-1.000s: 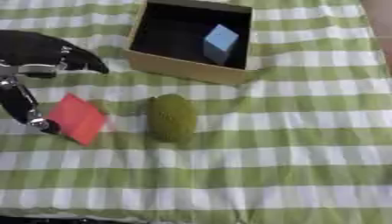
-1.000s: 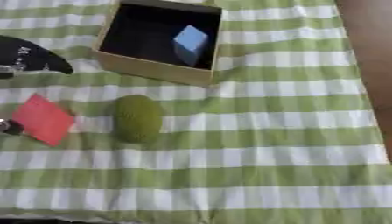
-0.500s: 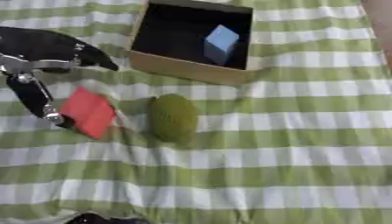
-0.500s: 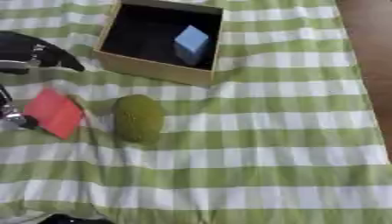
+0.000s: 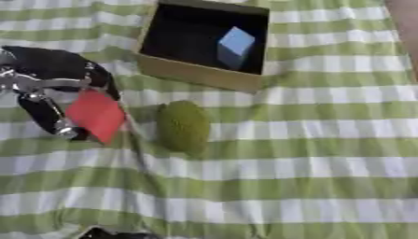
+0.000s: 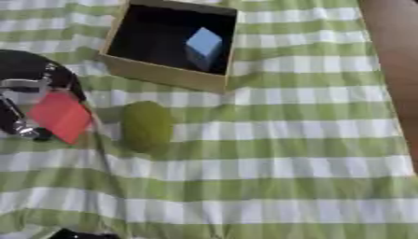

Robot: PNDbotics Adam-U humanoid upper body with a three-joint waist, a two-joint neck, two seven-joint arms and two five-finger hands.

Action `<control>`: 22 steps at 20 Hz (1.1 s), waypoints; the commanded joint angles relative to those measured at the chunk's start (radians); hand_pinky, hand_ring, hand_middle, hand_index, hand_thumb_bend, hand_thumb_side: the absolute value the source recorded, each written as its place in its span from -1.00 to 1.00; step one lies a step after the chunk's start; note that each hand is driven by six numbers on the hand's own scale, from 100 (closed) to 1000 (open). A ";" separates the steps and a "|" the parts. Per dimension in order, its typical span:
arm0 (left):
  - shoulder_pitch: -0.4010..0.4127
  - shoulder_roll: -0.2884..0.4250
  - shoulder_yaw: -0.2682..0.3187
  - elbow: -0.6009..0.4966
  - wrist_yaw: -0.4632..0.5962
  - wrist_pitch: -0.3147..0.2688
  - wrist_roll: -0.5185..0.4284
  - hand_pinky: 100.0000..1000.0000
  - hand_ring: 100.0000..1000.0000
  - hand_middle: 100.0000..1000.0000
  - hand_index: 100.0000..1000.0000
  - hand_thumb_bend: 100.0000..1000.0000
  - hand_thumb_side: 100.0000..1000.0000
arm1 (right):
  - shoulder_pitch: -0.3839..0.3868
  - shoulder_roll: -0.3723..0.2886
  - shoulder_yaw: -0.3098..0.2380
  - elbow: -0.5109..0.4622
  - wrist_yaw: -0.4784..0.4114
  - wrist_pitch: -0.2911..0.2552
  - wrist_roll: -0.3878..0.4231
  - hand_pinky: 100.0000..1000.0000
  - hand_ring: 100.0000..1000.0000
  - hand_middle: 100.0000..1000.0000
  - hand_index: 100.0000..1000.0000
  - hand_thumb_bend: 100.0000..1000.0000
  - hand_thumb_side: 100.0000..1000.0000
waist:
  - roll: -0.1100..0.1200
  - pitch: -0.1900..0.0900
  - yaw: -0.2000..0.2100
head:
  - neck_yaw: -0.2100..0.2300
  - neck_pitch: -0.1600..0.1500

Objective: Pick up objects on the table and place them in the box.

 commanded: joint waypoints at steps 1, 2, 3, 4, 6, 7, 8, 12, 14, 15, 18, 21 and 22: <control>-0.009 0.038 0.061 -0.075 0.029 -0.172 -0.198 0.51 0.41 0.11 0.36 -0.43 -1.00 | 0.000 -0.017 -0.014 -0.014 -0.009 0.001 0.002 0.72 0.83 0.03 0.63 -1.00 -0.25 | 0.008 -0.014 0.003 | -0.002 -0.009; -0.010 0.042 0.074 -0.095 0.035 -0.160 -0.195 0.50 0.40 0.10 0.36 -0.44 -1.00 | 0.001 -0.017 -0.014 -0.014 -0.010 0.001 0.002 0.72 0.83 0.03 0.63 -1.00 -0.25 | 0.008 -0.015 0.004 | -0.002 -0.009; -0.010 0.046 0.087 -0.113 0.040 -0.148 -0.192 0.49 0.38 0.09 0.34 -0.43 -1.00 | 0.002 -0.017 -0.015 -0.014 -0.010 0.001 0.001 0.72 0.82 0.03 0.63 -1.00 -0.25 | 0.008 -0.015 0.005 | -0.002 -0.007; -0.011 0.049 0.099 -0.130 0.045 -0.137 -0.189 0.49 0.38 0.09 0.35 -0.43 -1.00 | 0.003 -0.018 -0.016 -0.014 -0.011 0.000 0.000 0.72 0.82 0.03 0.63 -1.00 -0.25 | 0.008 -0.016 0.006 | -0.002 -0.006; -0.015 0.054 0.121 -0.159 0.056 -0.116 -0.183 0.49 0.38 0.09 0.35 -0.44 -1.00 | 0.005 -0.019 -0.018 -0.014 -0.010 -0.002 -0.002 0.72 0.82 0.03 0.63 -1.00 -0.25 | 0.008 -0.018 0.007 | -0.001 -0.002; -0.019 0.055 0.132 -0.173 0.063 -0.105 -0.180 0.50 0.37 0.09 0.35 -0.44 -1.00 | 0.006 -0.020 -0.019 -0.014 -0.010 -0.004 -0.003 0.72 0.82 0.03 0.63 -1.00 -0.25 | 0.008 -0.019 0.008 | -0.001 0.001; -0.025 0.054 0.144 -0.184 0.069 -0.095 -0.175 0.50 0.37 0.09 0.35 -0.45 -1.00 | 0.008 -0.020 -0.020 -0.014 -0.009 -0.006 -0.004 0.72 0.82 0.03 0.63 -1.00 -0.24 | 0.008 -0.020 0.009 | -0.002 0.002; -0.068 0.031 0.176 -0.198 0.093 -0.056 -0.157 0.50 0.37 0.11 0.37 -0.48 -1.00 | 0.010 -0.020 -0.024 -0.014 -0.008 -0.013 -0.008 0.72 0.82 0.04 0.63 -1.00 -0.24 | 0.008 -0.022 0.014 | -0.001 0.006; -0.099 0.010 0.182 -0.187 0.098 -0.045 -0.151 0.49 0.37 0.10 0.38 -0.52 -1.00 | 0.011 -0.020 -0.024 -0.014 -0.008 -0.015 -0.009 0.72 0.82 0.04 0.63 -1.00 -0.24 | 0.009 -0.023 0.015 | 0.003 0.008; -0.115 -0.002 0.184 -0.178 0.100 -0.041 -0.149 0.49 0.37 0.10 0.38 -0.55 -1.00 | 0.012 -0.020 -0.024 -0.014 -0.007 -0.016 -0.009 0.72 0.82 0.04 0.63 -1.00 -0.24 | 0.009 -0.023 0.015 | 0.004 0.008; -0.160 -0.043 0.192 -0.146 0.106 -0.031 -0.145 0.50 0.37 0.11 0.38 -0.59 -1.00 | 0.012 -0.018 -0.025 -0.014 -0.007 -0.016 -0.008 0.72 0.82 0.04 0.63 -1.00 -0.24 | 0.010 -0.023 0.015 | 0.005 0.009; -0.206 -0.089 0.200 -0.103 0.100 -0.021 -0.135 0.49 0.37 0.11 0.40 -0.67 -1.00 | 0.009 -0.015 -0.027 -0.014 -0.008 -0.016 -0.009 0.72 0.82 0.04 0.63 -1.00 -0.23 | 0.012 -0.022 0.013 | 0.004 0.009; -0.225 -0.114 0.203 -0.081 0.095 -0.017 -0.130 0.49 0.37 0.11 0.40 -0.68 -1.00 | 0.006 -0.014 -0.027 -0.014 -0.009 -0.017 -0.009 0.72 0.82 0.04 0.63 -1.00 -0.23 | 0.012 -0.022 0.011 | 0.004 0.008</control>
